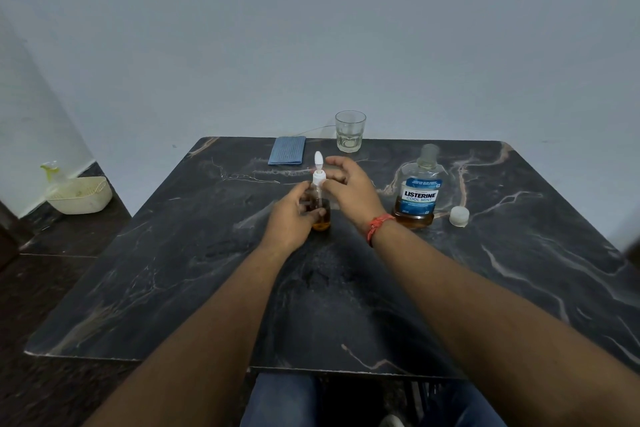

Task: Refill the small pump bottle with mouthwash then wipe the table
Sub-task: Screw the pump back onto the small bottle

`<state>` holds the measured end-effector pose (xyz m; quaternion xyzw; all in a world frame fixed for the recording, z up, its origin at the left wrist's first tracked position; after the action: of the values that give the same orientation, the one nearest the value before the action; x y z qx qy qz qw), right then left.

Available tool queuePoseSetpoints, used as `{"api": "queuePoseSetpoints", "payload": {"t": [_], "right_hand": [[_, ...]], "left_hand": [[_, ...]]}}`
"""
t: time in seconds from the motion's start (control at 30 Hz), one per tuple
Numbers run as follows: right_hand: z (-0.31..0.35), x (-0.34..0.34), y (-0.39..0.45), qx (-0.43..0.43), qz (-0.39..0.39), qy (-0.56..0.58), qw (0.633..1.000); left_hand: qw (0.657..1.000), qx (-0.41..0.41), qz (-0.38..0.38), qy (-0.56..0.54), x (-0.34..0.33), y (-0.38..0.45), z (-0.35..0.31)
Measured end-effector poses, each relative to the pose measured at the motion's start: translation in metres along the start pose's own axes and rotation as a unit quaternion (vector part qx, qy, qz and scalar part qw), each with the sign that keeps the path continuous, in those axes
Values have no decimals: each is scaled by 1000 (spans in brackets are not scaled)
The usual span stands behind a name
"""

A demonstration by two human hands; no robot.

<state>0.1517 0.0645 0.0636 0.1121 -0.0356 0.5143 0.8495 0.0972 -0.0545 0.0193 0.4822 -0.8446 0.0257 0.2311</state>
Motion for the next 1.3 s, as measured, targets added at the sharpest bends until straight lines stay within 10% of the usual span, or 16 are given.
{"api": "queuePoseSetpoints", "payload": {"t": [1.3], "right_hand": [[7,2,8,-18,-13,-96,995]], "left_hand": [[997,-27,-45,48,3,-1,-7]]}}
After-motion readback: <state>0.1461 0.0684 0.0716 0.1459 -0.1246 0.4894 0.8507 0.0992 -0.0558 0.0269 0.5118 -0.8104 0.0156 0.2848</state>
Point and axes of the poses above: each hand's wrist, its own y-axis towards the middle knuckle, its own x-axis out of the back of the hand, z = x × y, the point moved 10 cm from there along y, towards the middle knuckle, and after that the axes turned 2 degrees about -x, right-handed, at the moved point
